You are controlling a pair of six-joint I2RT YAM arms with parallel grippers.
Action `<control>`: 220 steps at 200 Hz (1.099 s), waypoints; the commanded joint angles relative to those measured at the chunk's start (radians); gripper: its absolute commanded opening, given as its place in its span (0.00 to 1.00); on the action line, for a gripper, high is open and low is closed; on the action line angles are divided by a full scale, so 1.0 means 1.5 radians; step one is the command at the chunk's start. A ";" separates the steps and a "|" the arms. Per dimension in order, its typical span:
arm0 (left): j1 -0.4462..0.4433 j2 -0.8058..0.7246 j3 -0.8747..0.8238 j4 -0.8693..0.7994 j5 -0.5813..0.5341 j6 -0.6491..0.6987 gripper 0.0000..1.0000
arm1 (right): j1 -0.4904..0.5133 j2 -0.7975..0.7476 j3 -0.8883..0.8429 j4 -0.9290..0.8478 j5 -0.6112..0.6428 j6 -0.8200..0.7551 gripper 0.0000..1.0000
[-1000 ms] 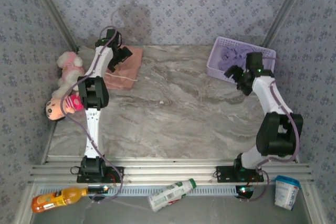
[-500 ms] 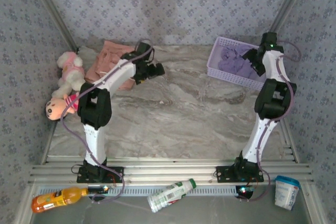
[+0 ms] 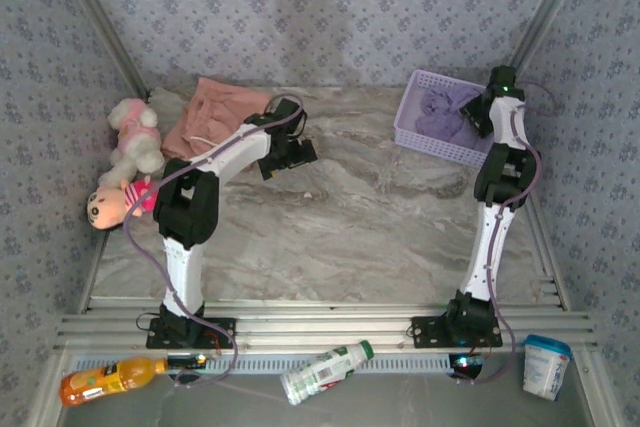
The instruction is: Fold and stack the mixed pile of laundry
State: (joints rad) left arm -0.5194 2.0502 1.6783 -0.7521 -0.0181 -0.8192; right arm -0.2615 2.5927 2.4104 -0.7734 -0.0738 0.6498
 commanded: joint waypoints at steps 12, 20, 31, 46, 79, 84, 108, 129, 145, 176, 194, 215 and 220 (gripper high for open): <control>-0.003 0.012 0.026 -0.032 -0.025 -0.009 1.00 | 0.000 0.000 0.005 0.006 -0.041 0.002 0.04; -0.002 0.012 0.031 -0.035 -0.027 -0.003 1.00 | -0.001 -0.016 0.006 0.011 -0.043 -0.004 0.00; 0.001 0.012 0.038 -0.038 -0.028 0.005 1.00 | -0.003 -0.042 0.006 0.023 -0.045 -0.008 0.00; 0.006 0.012 0.045 -0.034 -0.025 0.014 1.00 | -0.006 -0.086 0.005 0.049 -0.063 -0.009 0.00; 0.024 0.013 0.056 -0.008 0.006 0.027 1.00 | -0.006 -0.196 -0.047 0.175 -0.136 0.034 0.00; 0.026 0.013 0.057 -0.005 0.011 0.030 1.00 | -0.006 -0.216 -0.071 0.205 -0.154 0.050 0.00; 0.033 0.009 0.063 0.006 0.032 0.046 1.00 | -0.001 -0.288 -0.156 0.340 -0.211 0.089 0.00; 0.036 -0.003 0.058 0.012 0.048 0.064 1.00 | 0.001 -0.324 -0.262 0.481 -0.281 0.210 0.00; 0.037 -0.020 0.042 0.020 0.055 0.074 1.00 | 0.007 -0.365 -0.386 0.655 -0.293 0.323 0.00; 0.042 -0.074 -0.025 0.045 0.075 0.086 1.00 | 0.022 -0.428 -0.506 0.815 -0.305 0.402 0.00; 0.044 -0.111 -0.069 0.067 0.082 0.096 1.00 | 0.041 -0.473 -0.544 0.841 -0.324 0.411 0.00; 0.051 -0.156 -0.122 0.077 0.084 0.111 1.00 | 0.072 -0.539 -0.598 0.866 -0.336 0.426 0.00; 0.055 -0.167 -0.137 0.081 0.085 0.114 1.00 | 0.082 -0.554 -0.609 0.866 -0.338 0.426 0.00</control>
State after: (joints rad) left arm -0.4572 1.9015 1.5440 -0.6685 0.0872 -0.6937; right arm -0.1955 1.9530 1.5349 0.3309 -0.5133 1.2232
